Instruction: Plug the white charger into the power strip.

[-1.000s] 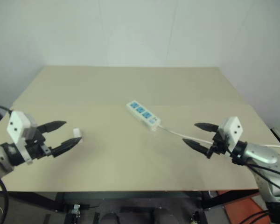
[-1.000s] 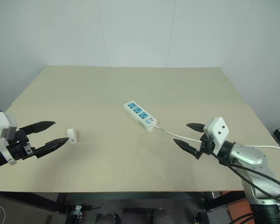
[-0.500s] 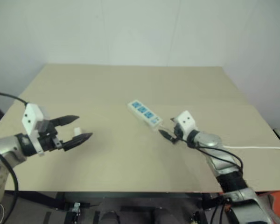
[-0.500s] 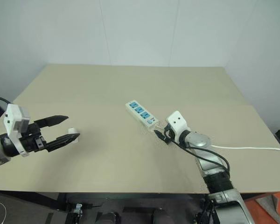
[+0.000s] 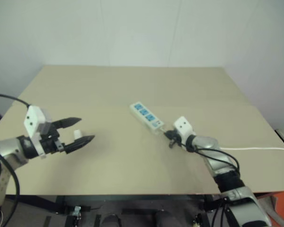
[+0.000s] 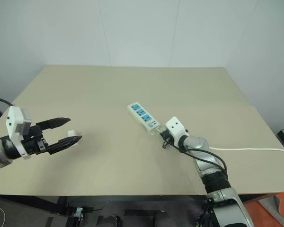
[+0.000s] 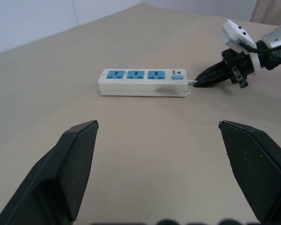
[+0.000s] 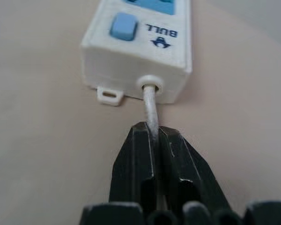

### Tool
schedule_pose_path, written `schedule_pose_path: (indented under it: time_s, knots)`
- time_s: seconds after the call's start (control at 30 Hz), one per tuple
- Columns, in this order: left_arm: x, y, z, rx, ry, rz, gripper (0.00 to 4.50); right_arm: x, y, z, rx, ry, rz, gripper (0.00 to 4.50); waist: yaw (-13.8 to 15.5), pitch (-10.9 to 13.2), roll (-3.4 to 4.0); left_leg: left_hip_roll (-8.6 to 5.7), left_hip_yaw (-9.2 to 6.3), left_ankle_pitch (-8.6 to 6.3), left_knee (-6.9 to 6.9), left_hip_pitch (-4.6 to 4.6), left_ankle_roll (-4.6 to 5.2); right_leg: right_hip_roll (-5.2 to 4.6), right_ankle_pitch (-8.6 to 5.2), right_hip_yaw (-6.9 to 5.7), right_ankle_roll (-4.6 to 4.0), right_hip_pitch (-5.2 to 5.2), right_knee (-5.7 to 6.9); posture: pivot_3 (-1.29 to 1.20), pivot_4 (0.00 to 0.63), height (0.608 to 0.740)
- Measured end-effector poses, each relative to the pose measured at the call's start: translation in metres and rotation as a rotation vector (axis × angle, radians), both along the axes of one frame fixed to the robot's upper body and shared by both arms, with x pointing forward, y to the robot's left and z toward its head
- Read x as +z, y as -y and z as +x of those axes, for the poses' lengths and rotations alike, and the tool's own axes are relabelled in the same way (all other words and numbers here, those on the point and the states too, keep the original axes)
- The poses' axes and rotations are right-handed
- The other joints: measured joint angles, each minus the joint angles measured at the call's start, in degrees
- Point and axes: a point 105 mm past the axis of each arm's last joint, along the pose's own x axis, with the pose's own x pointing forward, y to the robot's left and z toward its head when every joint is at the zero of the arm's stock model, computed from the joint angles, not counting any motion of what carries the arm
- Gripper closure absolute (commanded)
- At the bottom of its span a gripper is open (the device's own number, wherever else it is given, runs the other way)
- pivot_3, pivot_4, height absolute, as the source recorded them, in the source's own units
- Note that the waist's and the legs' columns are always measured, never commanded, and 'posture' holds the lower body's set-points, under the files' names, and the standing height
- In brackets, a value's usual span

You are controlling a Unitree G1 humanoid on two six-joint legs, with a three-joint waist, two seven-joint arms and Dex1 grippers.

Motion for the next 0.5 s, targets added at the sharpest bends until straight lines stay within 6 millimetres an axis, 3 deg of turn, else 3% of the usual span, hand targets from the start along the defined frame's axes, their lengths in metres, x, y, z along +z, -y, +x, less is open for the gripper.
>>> schedule_pose_path:
  time_s: [0.2,0.5]
  knots:
    - [-0.001,0.001,0.0,-0.005,-0.005,-0.001,0.0,-0.01,0.002,-0.04,0.22,0.028,0.03,4.48,-0.2,0.0,0.0,0.0,0.03,0.0,0.01,0.02,0.0,0.0,-0.01,0.03,0.03,0.03,-0.01,0.0,0.15,0.74]
    - [0.002,0.005,0.001,-0.027,0.005,-0.001,0.0,-0.01,0.01,-0.044,0.271,0.077,0.061,1.57,0.0,0.0,0.0,-0.01,0.04,0.01,0.13,0.28,-0.01,0.01,0.07,0.07,0.12,0.29,0.03,0.0,0.15,0.74]
